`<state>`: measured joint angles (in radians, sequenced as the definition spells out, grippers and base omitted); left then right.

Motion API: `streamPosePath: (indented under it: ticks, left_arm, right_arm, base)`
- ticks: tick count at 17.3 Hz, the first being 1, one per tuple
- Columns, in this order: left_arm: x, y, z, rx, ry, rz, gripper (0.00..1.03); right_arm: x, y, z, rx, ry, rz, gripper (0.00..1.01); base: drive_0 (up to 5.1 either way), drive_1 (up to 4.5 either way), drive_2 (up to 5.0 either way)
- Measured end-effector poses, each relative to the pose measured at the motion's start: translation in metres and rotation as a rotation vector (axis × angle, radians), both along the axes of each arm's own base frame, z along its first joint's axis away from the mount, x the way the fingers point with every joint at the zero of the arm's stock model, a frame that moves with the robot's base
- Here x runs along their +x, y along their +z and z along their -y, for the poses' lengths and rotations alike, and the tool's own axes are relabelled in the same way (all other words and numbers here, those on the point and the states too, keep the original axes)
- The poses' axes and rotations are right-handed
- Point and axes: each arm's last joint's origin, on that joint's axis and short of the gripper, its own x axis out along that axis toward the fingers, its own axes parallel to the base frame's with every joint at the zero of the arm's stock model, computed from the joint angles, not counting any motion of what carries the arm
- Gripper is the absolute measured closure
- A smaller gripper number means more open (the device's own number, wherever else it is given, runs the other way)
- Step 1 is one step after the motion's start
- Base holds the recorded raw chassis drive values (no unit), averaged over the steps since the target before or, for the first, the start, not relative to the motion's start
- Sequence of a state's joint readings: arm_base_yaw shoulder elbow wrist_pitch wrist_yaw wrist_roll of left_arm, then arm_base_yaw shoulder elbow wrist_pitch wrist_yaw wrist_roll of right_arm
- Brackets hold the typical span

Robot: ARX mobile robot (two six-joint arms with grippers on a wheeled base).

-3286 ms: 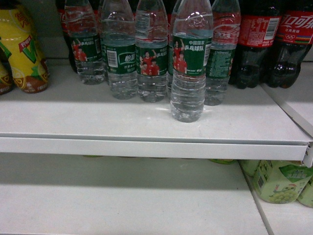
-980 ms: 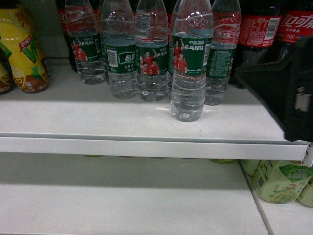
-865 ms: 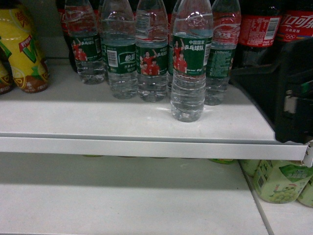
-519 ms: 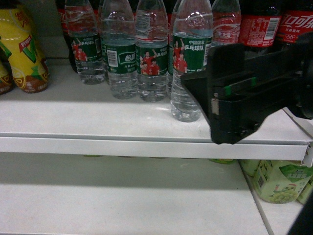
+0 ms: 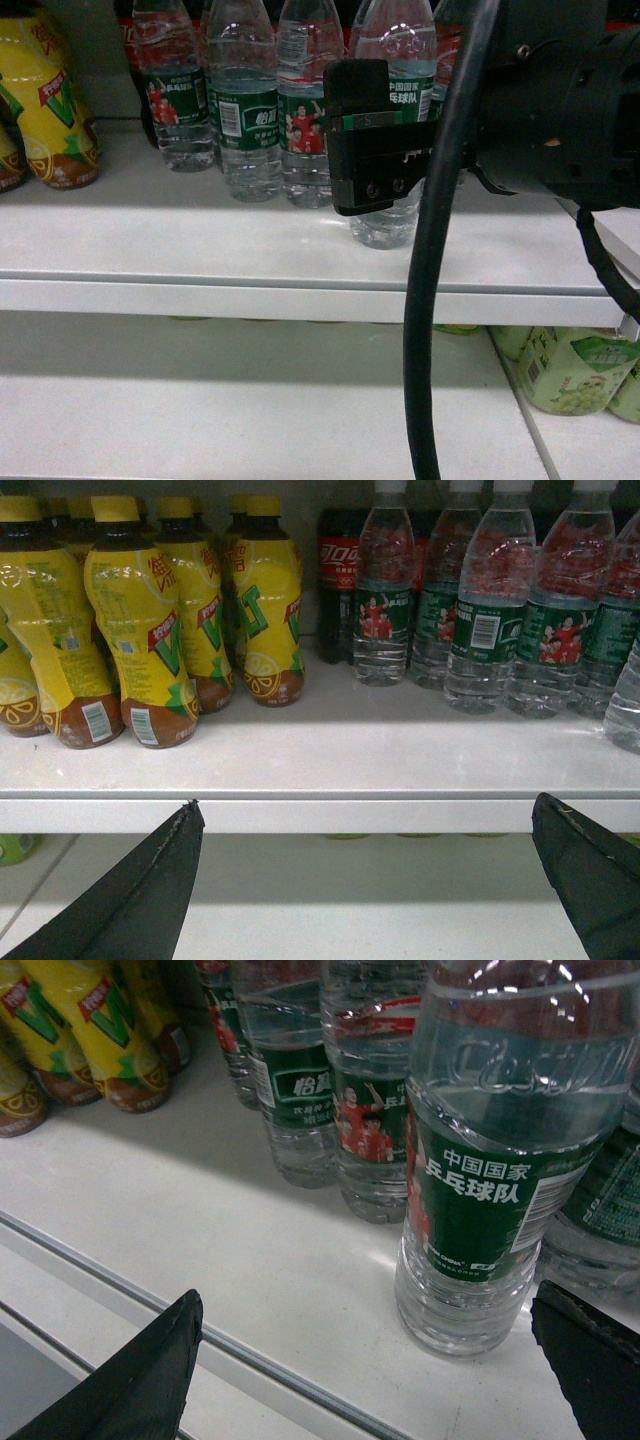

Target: Move water from second to third shelf

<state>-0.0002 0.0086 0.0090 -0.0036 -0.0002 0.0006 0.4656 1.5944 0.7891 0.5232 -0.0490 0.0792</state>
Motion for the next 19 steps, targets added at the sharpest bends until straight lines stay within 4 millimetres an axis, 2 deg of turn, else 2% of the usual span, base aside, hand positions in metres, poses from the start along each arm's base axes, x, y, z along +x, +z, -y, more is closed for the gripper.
streamPosePath:
  ticks: [5, 11, 19]
  left_arm:
    - [0.000, 0.000, 0.000, 0.000, 0.000, 0.000, 0.05]
    - [0.000, 0.000, 0.000, 0.000, 0.000, 0.000, 0.05]
    - [0.000, 0.000, 0.000, 0.000, 0.000, 0.000, 0.05]
  right_arm:
    - [0.025, -0.007, -0.010, 0.018, -0.082, -0.040, 0.03]
    - [0.034, -0.012, -0.011, 0.016, -0.122, -0.057, 0.03]
    - [0.067, -0.012, -0.012, 0.022, -0.237, -0.052, 0.03]
  base:
    - [0.0, 0.00, 0.0]
    - [0.0, 0.00, 0.0]
    - [0.0, 0.00, 0.0]
